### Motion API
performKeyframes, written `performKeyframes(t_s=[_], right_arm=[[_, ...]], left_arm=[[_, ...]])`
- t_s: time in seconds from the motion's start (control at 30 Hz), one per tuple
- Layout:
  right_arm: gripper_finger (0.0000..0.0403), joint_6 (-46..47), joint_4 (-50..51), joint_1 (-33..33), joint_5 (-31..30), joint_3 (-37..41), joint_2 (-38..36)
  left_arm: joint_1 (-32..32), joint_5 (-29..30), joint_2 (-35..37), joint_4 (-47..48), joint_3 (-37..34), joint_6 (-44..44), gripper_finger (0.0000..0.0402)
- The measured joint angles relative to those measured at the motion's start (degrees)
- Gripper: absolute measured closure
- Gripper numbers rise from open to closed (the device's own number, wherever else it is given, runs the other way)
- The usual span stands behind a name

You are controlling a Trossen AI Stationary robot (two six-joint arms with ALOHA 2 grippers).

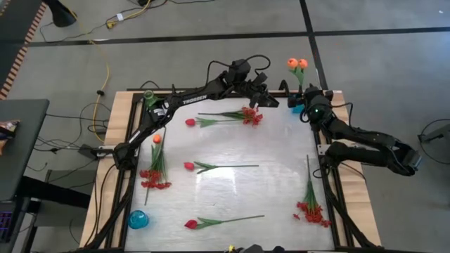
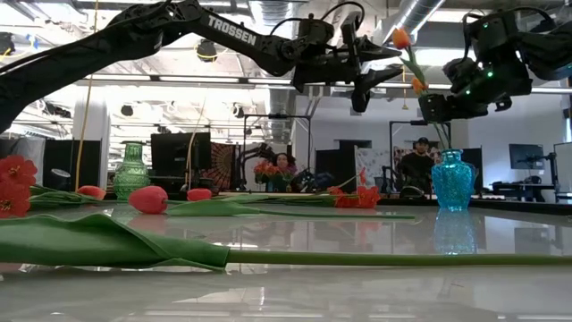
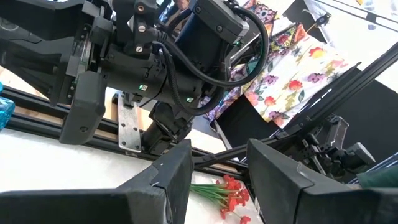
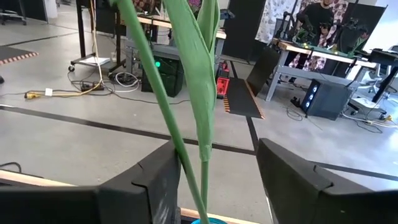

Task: Sort flowers into vase by color
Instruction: Put the right orange tulip into the top blue vase

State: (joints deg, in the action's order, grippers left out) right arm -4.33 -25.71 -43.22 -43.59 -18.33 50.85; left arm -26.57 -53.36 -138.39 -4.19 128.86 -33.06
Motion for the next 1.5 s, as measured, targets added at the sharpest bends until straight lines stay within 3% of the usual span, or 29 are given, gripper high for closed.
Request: performKeyframes(t_s=[0.3,0.63,0.9,1.17,1.5], right_arm=[[0.0163,4.1,0.2,0.0,0.1,0.0,-0.3],[0.0163,6.0,4.9,0.0,0.2,-0.1,-6.9],[0.0163,13.2,24.3,0.0,1.0,-5.6,-8.7],[0.0163,19.0,39.7,0.0,7.0,-12.6,-8.1],[0.0163,19.5,56.0,0.0,13.3,-21.4,-7.4]], left_arm=[[0.0,0.0,0.0,0.0,0.0,0.0,0.0260],[0.0,-0.1,0.0,0.0,0.0,0.2,0.0260],[0.0,-0.1,0.0,0.0,0.0,0.8,0.0260],[0.0,-0.1,0.0,0.1,0.0,0.9,0.0260],[0.0,-0.2,0.0,0.9,0.0,0.9,0.0260]])
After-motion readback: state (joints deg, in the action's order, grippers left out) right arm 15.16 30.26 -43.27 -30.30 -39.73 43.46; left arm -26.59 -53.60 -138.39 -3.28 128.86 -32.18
